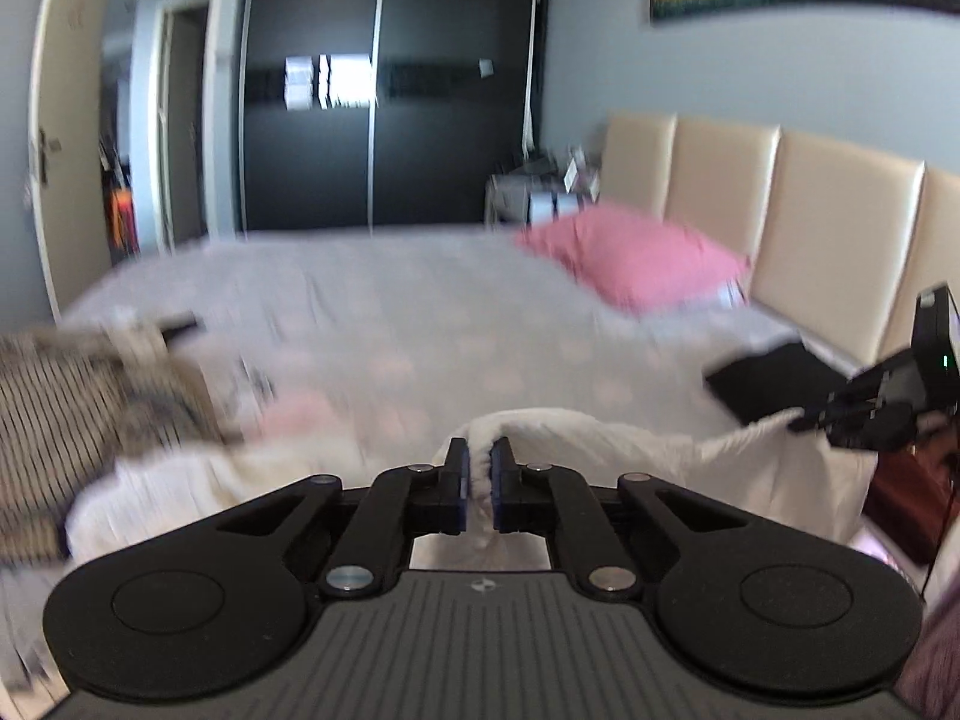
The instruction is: Fold clothes
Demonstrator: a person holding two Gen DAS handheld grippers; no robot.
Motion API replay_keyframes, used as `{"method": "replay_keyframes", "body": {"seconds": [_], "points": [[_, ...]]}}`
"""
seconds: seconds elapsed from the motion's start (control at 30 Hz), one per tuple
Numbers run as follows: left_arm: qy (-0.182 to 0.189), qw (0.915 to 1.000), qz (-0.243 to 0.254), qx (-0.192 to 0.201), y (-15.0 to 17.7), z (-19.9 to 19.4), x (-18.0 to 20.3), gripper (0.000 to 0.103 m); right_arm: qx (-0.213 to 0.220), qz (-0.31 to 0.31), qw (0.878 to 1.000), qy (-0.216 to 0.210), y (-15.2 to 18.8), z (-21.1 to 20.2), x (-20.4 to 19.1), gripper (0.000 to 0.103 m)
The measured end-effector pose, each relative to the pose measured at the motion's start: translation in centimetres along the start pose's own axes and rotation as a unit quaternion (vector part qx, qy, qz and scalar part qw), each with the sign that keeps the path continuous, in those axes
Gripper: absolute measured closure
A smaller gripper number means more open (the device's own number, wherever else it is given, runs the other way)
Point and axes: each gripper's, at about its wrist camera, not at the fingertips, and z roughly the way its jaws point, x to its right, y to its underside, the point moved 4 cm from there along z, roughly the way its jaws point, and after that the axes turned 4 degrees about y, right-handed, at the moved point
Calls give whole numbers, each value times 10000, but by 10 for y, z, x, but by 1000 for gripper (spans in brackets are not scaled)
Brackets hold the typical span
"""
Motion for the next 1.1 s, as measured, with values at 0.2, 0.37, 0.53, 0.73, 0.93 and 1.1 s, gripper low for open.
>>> {"method": "replay_keyframes", "body": {"seconds": [0.2,0.37,0.53,0.73,0.93,1.1], "points": [[-214,9915,-49,1279,-88,-49,-5,98,1325,710,9885,163,-82,-33,14,98],[127,9794,69,2014,-120,-103,22,98,2495,1266,9595,336,-120,-74,27,98],[1159,9795,61,1648,-108,-104,65,98,2739,1405,9497,569,-117,-91,44,98],[2423,9698,66,262,-52,-48,129,98,1660,1433,9685,1179,-70,-61,74,98],[3584,9268,81,-1121,18,-8,204,99,404,1540,9747,1568,-9,-29,103,98],[3946,9001,427,-1797,47,17,242,99,-605,1427,9755,1559,51,-8,117,97]]}}
